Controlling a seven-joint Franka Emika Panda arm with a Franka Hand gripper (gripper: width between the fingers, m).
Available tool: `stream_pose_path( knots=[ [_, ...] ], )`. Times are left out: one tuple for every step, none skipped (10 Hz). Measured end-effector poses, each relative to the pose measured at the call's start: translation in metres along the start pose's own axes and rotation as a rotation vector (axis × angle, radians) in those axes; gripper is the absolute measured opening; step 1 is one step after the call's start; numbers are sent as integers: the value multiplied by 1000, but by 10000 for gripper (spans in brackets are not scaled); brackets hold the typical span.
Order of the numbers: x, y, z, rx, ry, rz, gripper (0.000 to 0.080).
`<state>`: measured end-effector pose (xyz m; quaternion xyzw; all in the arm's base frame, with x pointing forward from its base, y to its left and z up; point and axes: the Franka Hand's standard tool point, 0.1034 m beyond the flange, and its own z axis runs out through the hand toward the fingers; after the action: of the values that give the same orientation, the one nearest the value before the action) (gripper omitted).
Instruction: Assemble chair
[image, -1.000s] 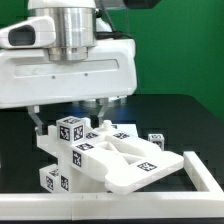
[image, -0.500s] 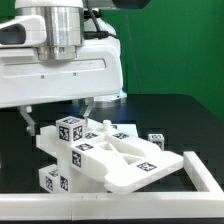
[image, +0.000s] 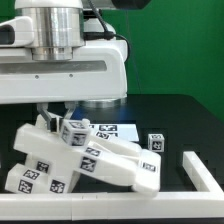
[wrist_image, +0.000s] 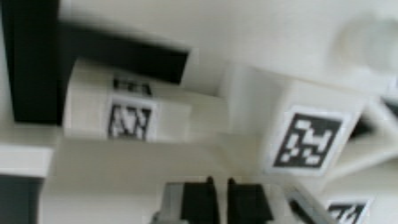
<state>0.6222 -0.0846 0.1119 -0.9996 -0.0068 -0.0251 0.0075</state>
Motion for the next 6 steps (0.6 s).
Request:
stream_pose_path(
  knots=[
    [0,0,0,0,0,99,6],
    [0,0,0,-1,0,109,6],
    [0,1,0,-2,-1,92,2],
    [0,1,0,-4,-1,72,2],
    [0,2,-1,-4,0,14,24],
    [1,5,-7,-3,8,-23,154]
  ],
)
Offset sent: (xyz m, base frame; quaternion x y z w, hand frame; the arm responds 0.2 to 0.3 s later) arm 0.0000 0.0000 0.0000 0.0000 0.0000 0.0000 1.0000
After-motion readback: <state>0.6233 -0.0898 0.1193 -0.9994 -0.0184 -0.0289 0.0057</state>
